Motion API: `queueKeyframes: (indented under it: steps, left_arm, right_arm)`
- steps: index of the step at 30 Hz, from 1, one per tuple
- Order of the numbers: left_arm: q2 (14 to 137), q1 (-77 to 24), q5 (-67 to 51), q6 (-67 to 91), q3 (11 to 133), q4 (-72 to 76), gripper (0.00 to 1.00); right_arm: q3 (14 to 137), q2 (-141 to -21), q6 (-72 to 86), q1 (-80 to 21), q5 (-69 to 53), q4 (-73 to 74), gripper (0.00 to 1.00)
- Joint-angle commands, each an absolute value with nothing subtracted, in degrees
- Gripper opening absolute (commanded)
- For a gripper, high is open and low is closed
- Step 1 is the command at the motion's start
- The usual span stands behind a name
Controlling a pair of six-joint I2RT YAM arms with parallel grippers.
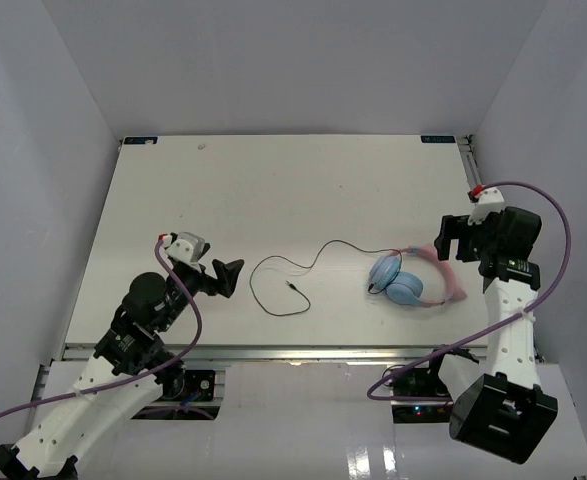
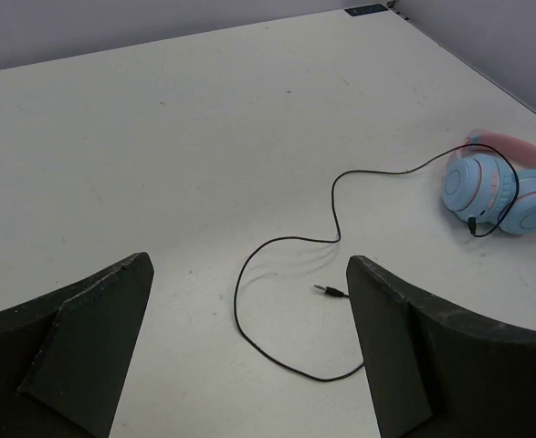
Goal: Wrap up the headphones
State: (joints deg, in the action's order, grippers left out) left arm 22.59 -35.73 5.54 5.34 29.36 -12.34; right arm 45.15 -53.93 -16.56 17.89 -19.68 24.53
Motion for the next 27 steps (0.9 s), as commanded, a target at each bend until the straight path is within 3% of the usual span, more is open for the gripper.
queueKeyframes:
  steps: [1, 4, 6, 19, 27]
  left_arm:
    - [22.0, -35.5, 5.2, 4.9, 28.8, -11.6, 0.98]
    - [21.1, -35.5, 5.3, 4.8, 28.7, -11.6, 0.98]
    - [20.5, -35.5, 5.3, 4.8, 28.6, -11.5, 0.98]
    - [19.4, -35.5, 4.2, 4.5, 28.2, -11.2, 0.98]
    - [19.6, -35.5, 3.7, 4.4, 28.0, -10.8, 0.98]
  right_arm:
    - [43.8, -54.7, -17.2, 17.8, -21.8, 22.0, 0.9]
    - [45.4, -56.9, -39.7, 17.8, -32.3, 33.7, 0.9]
    - [45.4, -59.4, -45.0, 17.8, -33.4, 36.7, 0.9]
    - [46.7, -73.7, -42.3, 18.0, -17.8, 28.7, 1.0]
    - [46.2, -79.7, -40.2, 17.8, -15.0, 22.2, 0.89]
